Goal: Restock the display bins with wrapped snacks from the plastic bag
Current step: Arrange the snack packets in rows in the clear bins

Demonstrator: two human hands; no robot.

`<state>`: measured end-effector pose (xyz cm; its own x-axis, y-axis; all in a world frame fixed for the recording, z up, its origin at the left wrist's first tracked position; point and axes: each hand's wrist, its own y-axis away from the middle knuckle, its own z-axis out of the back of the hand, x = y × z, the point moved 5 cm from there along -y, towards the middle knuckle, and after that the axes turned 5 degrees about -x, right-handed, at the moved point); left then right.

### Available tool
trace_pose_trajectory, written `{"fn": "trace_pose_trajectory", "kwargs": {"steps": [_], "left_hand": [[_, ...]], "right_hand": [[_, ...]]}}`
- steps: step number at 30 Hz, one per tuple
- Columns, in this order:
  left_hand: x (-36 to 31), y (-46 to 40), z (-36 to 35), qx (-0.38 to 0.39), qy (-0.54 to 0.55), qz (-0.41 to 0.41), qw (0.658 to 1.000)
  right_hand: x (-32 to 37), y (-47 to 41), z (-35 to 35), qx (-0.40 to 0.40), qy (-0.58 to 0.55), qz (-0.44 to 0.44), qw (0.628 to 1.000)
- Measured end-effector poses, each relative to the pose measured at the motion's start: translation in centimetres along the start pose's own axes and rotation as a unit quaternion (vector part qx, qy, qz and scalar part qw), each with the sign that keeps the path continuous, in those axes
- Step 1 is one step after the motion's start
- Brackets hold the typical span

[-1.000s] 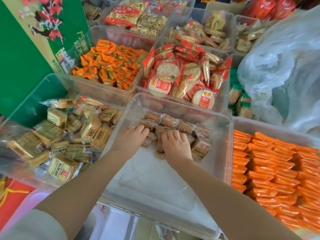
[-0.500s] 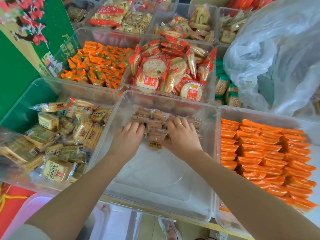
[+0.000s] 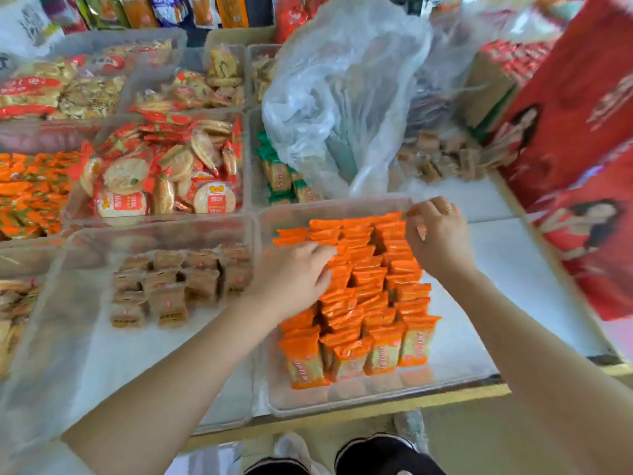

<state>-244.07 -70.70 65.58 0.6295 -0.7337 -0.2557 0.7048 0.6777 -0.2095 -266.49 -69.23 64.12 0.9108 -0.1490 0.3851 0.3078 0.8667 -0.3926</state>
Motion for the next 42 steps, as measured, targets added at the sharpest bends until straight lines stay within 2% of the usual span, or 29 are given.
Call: {"fn": "trace_pose_trajectory", "kwargs": {"steps": [4, 7, 9, 12, 17, 19, 21, 23, 24, 26, 28, 30, 33, 35, 37, 39, 42], "left_hand": [[-4.9, -6.0, -2.0, 0.024, -0.016, -0.011, 1.000], [-8.0, -10.8, -3.5, -0.003, -0.001, 0.005, 1.000], [-9.6, -14.0, -4.6, -0.011, 0.006, 0.025, 1.000], [-11.1, -17.5, -6.2, -0.029, 0.004, 0.034, 0.999], [-10.8, -18.6, -7.6, -0.039, 0.001, 0.109, 0.993], [-10.3, -18.6, -7.9, -0.044, -0.022, 0.130, 0.990], [-9.7, -19.2, -8.2, -0.045, -0.032, 0.144, 0.988], [-9.2, -21.0, -8.8, -0.039, -0.026, 0.154, 0.987], [-9.0, -22.4, -9.3, -0.033, -0.024, 0.150, 0.988], [-8.3, -25.7, -10.6, -0.019, -0.032, 0.148, 0.988], [-6.8, -28.9, -12.5, 0.006, -0.063, 0.192, 0.979], [-5.2, -31.2, -14.8, 0.048, -0.071, 0.293, 0.952], [-3.5, -31.4, -18.6, 0.098, -0.045, 0.458, 0.882], [-2.9, -30.5, -21.2, 0.117, -0.042, 0.499, 0.857], [-2.4, -29.5, -23.3, 0.116, -0.020, 0.512, 0.851], [-2.0, -28.9, -24.2, 0.115, -0.014, 0.505, 0.855], [-2.9, -29.1, -23.1, 0.141, -0.033, 0.455, 0.878]], "right_hand": [[-10.1, -2.4, 1.0, 0.051, 0.034, -0.071, 0.996], [-16.2, -5.1, 0.4, 0.097, 0.032, -0.110, 0.989], [-19.0, -7.0, -1.2, 0.148, 0.009, -0.106, 0.983], [-20.5, -8.8, -5.3, 0.250, -0.022, -0.026, 0.968], [-18.3, -8.2, -13.0, 0.397, -0.090, 0.067, 0.911], [-17.5, -7.7, -14.6, 0.401, -0.047, 0.123, 0.906], [-17.5, -7.9, -14.6, 0.357, 0.028, 0.188, 0.915], [-17.8, -8.6, -13.2, 0.327, 0.048, 0.226, 0.916], [-18.4, -9.1, -12.2, 0.328, 0.029, 0.217, 0.919], [-19.9, -10.6, -9.7, 0.348, -0.056, 0.140, 0.925], [-21.9, -12.1, -6.9, 0.336, -0.134, 0.056, 0.931], [-23.5, -13.5, -4.0, 0.284, -0.181, 0.007, 0.941], [-25.3, -14.5, -1.5, 0.231, -0.243, -0.048, 0.941], [-26.4, -14.4, -1.3, 0.242, -0.283, -0.091, 0.924], [-27.3, -13.7, -1.6, 0.260, -0.332, -0.148, 0.895], [-27.6, -13.0, -1.8, 0.270, -0.370, -0.186, 0.869], [-27.1, -12.2, -1.5, 0.282, -0.452, -0.231, 0.814]]}}
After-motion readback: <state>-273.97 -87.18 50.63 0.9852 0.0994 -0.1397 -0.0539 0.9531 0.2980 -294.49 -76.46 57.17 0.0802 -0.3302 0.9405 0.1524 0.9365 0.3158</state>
